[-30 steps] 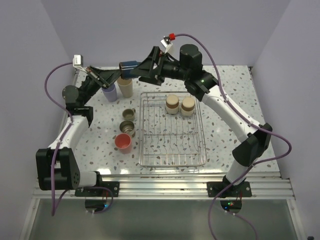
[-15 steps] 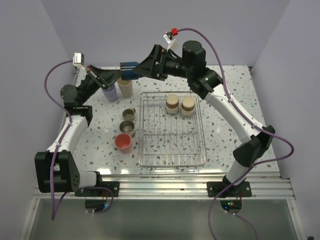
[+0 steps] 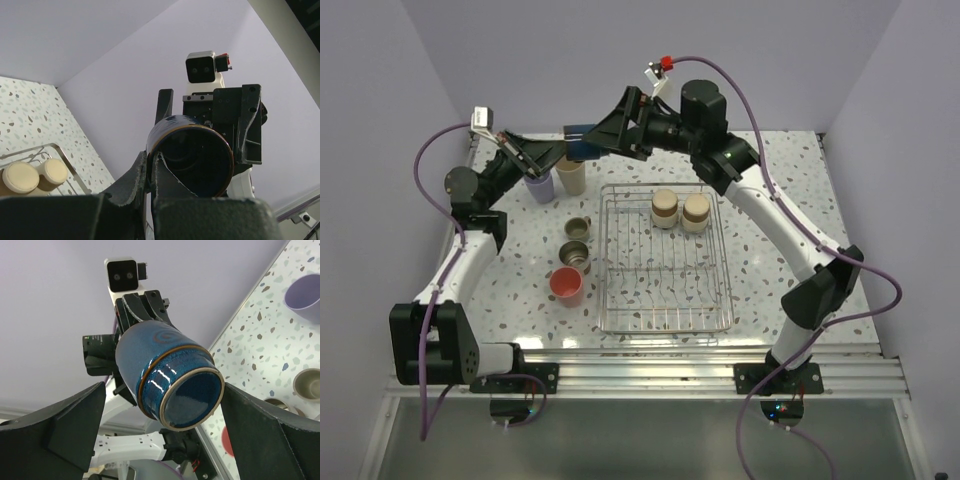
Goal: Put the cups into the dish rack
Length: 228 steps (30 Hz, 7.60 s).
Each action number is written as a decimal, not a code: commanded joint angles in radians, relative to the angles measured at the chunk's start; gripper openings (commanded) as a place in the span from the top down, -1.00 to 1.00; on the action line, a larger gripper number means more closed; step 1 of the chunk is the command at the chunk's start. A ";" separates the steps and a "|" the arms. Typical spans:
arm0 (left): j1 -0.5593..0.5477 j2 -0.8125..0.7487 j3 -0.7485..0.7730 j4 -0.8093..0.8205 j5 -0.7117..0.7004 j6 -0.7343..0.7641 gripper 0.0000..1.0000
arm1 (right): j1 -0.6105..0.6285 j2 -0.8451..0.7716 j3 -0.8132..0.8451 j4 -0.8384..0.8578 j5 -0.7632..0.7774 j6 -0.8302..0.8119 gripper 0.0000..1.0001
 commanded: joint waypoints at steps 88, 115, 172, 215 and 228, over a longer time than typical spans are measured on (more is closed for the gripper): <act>-0.043 -0.348 0.102 -1.382 -0.697 0.948 -0.22 | 0.070 0.560 0.491 -0.798 0.822 -0.580 1.00; -0.046 -0.335 0.092 -1.384 -0.677 0.957 -0.22 | 0.076 0.643 0.482 -0.807 0.911 -0.475 -0.17; -0.101 0.215 0.105 -1.112 -0.660 0.967 -0.15 | 0.099 -0.088 -0.032 -0.667 0.810 -0.478 -0.97; -0.042 -0.048 0.140 -0.704 -0.152 0.471 1.00 | 0.099 -0.189 -0.087 -0.205 0.131 -0.302 -0.97; -0.037 -0.197 -0.142 0.116 -0.048 -0.304 1.00 | 0.097 -0.131 -0.021 0.057 0.018 -0.119 -0.97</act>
